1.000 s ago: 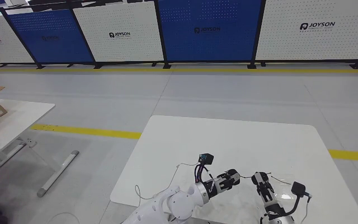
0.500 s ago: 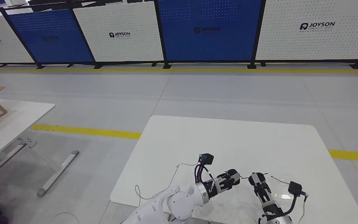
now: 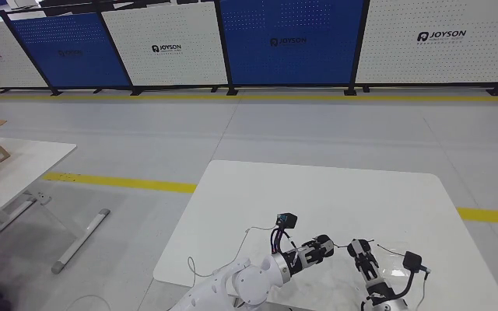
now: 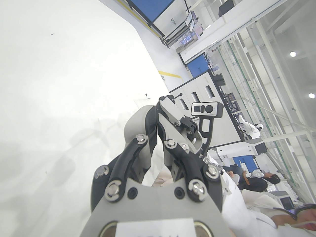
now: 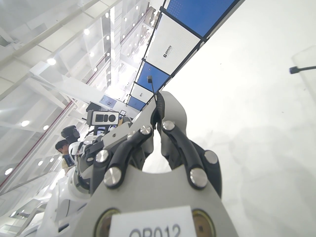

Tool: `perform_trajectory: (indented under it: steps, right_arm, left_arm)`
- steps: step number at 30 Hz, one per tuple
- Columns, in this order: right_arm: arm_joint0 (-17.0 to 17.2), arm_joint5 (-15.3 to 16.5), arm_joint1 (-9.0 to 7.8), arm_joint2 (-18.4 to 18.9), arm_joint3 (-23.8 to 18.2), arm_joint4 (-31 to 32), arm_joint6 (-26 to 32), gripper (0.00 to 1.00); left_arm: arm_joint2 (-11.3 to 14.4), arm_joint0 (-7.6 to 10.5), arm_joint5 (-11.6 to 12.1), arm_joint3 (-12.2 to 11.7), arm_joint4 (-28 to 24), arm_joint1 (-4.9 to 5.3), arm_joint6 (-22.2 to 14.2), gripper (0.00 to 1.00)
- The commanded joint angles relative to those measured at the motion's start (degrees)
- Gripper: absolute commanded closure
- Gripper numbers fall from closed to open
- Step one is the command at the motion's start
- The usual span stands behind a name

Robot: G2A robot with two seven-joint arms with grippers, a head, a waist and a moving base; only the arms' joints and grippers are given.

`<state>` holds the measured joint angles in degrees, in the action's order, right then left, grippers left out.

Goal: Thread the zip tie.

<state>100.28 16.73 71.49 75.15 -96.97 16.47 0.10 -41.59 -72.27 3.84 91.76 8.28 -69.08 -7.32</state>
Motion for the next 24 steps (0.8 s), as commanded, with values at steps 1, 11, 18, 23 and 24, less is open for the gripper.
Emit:
perform_trajectory:
  steps: [1, 11, 18, 23, 24]
  right_arm:
    - [0.0, 0.0, 0.0, 0.0, 0.0, 0.0, 0.0, 1.0]
    - [-0.26, 1.01, 0.05, -0.16, -0.14, -1.72, 1.66, 1.0]
    - [0.03, 2.03, 0.01, 0.56, -0.46, -3.26, 2.3, 1.0]
    - [0.14, 2.75, -0.01, 1.21, -0.46, -4.45, 2.45, 1.0]
    - [0.17, 2.75, -0.01, 1.3, -0.53, -4.53, 2.42, 1.0]
  left_arm:
    - [0.0, 0.0, 0.0, 0.0, 0.0, 0.0, 0.0, 1.0]
    - [-0.39, -0.56, 0.64, 0.3, -1.0, -0.18, 0.36, 1.0]
    - [-1.51, -1.05, 2.21, 0.2, -3.84, -0.27, -0.88, 1.0]
    - [-2.11, -1.3, 2.68, 0.44, -4.83, -0.3, -1.71, 1.0]
    - [-2.17, -1.31, 2.66, 0.51, -4.96, -0.32, -1.88, 1.0]
